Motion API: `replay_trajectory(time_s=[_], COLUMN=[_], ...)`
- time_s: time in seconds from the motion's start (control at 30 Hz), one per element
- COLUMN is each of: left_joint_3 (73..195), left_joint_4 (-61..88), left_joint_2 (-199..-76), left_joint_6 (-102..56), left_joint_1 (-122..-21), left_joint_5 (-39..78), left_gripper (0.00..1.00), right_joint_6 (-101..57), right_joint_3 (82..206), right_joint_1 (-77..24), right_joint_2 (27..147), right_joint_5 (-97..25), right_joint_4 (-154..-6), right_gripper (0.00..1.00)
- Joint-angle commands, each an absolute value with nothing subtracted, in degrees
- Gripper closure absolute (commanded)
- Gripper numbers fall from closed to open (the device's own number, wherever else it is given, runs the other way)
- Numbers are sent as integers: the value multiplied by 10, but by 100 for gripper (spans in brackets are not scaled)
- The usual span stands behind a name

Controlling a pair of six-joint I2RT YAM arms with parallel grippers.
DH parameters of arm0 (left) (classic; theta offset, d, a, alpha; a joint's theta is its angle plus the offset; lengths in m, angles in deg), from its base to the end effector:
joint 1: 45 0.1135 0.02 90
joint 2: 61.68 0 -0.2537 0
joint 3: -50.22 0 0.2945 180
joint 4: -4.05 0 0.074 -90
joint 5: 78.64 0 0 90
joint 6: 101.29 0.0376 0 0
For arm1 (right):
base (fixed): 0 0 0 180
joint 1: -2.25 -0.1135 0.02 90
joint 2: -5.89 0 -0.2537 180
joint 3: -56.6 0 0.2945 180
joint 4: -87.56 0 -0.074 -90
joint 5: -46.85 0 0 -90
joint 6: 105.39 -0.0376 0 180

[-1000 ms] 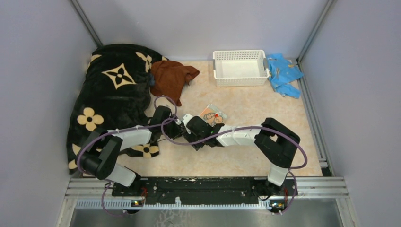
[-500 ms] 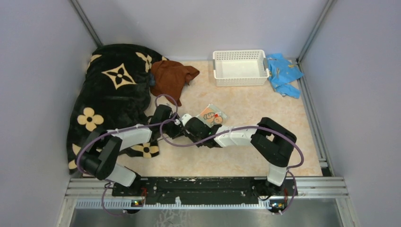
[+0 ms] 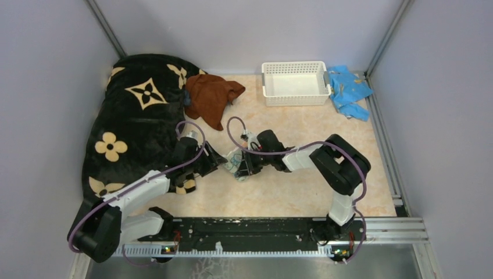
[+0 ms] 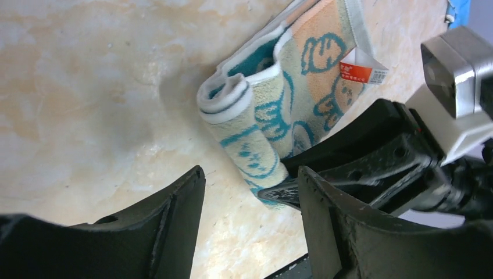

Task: Roll the towels
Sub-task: Roll the towel at the center of the board.

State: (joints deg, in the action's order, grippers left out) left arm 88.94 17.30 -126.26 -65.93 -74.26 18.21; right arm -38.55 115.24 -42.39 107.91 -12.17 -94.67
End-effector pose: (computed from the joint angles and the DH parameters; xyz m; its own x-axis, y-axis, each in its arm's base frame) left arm 0.2268 -0.1322 0.1440 -0.7801 -0.4911 -0.3877 -0.1212 0.7265 -0.6763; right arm 0.2474 0.2716 0.0895 -0.7759 -0.2923 -0.5591 -0.6233 0.4923 0.6076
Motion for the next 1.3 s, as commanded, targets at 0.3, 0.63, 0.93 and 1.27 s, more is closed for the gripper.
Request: replay_trajectory(time_s=[0.3,0.63,0.93,1.27], left_joint_3=[898,937,946,951], left_joint_4=[74,78,94,99], left_joint_2=[-1376,-1482,-1502,-1511], left_joint_6=[-666,-667,-668,-668], left_joint_1=[-743,-744,-746,-747], left_joint_5=[218,221,215,219], left_gripper=[40,50,51,51], right_joint_6=[-713,-586,-340,-229], right_joint_3=[1055,1076,1179,1242], right_joint_1=[-321,-318,-409,-576], right_joint_2=[1209,1117,933,967], right_joint_5=[96,32,-250,-513], right_joint_4=[-1304,-1116,-752,-700], right_gripper=[86,69,50,52])
